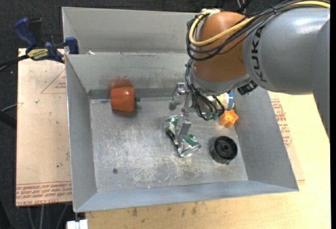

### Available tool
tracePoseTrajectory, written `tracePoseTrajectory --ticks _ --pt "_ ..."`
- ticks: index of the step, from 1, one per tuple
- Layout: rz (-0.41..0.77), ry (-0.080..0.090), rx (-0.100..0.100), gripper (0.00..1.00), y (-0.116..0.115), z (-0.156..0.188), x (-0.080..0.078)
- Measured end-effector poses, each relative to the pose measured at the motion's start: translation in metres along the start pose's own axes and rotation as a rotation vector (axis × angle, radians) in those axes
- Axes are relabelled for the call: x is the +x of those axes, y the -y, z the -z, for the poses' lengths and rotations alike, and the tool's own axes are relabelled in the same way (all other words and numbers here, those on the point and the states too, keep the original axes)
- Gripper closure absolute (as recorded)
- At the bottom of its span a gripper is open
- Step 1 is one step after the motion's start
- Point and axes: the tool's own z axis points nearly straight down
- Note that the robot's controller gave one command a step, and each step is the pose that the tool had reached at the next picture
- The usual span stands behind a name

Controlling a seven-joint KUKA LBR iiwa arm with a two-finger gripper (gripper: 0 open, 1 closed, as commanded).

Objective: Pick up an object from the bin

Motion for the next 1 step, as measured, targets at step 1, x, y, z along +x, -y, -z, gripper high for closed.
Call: tracePoseTrajectory --ticks 1 --pt "-0.001 0.008 0.000 0.00 0.0003 0.0049 -0.0016"
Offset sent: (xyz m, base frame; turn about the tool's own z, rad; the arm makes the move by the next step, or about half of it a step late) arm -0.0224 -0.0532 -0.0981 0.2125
